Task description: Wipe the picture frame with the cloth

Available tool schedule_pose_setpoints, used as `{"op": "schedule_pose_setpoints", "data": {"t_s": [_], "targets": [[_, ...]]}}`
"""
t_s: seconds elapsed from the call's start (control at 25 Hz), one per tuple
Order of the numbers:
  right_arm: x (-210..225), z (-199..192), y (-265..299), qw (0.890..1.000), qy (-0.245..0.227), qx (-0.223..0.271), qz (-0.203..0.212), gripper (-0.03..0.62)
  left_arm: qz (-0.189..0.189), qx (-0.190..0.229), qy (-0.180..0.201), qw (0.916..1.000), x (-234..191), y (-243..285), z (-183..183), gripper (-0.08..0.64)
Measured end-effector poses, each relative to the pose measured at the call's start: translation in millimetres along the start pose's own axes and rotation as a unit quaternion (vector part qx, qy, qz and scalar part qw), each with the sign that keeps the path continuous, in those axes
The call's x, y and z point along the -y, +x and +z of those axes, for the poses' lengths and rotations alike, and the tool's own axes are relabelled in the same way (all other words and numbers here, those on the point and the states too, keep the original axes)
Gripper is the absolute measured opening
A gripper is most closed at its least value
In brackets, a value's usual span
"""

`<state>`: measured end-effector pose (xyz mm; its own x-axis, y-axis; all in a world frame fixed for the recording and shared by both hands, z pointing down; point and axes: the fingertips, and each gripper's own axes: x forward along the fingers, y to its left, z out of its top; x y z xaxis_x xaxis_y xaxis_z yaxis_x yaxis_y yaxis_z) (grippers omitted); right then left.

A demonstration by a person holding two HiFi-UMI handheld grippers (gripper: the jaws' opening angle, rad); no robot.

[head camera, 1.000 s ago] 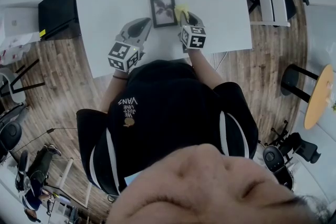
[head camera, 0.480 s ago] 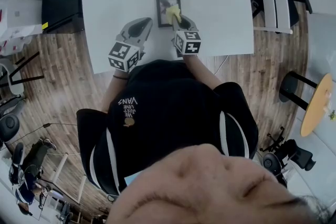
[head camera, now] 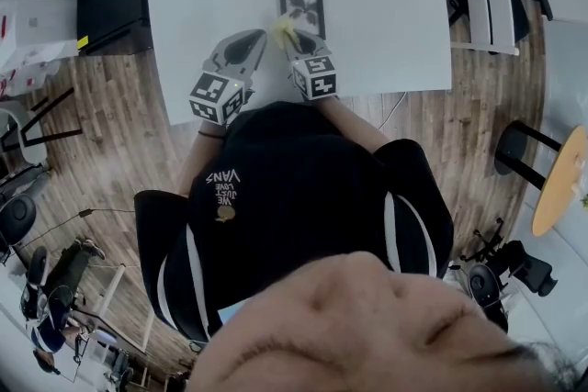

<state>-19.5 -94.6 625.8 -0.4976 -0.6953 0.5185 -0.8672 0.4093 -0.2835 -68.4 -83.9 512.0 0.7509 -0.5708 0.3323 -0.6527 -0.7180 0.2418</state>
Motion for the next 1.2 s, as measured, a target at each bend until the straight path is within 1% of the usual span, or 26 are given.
{"op": "schedule_pose_setpoints", "data": {"t_s": [0.32,0.52,0.84,1.2], "targets": [[26.3,-10.3,-10.7,0.999,0.011,0.001,-0.043,0.048,-0.020,-0.003,0.007,0.9998,6.2,6.9,0.9,0.018],[50.0,-12.9,-23.0,0.997,0.021,0.002,-0.070,0.048,-0.034,-0.006,0.009,0.9994,14.1,16.8,3.1,0.018],[90.6,-16.4,-47.0,0.993,0.037,0.008,-0.108,0.048,-0.044,-0.009,0.012,0.9989,28.1,31.8,3.5,0.018],[114.6,-14.2,-63.2,0.991,0.042,0.013,-0.123,0.048,-0.050,-0.007,0.013,0.9986,44.4,47.5,6.2,0.018]]}}
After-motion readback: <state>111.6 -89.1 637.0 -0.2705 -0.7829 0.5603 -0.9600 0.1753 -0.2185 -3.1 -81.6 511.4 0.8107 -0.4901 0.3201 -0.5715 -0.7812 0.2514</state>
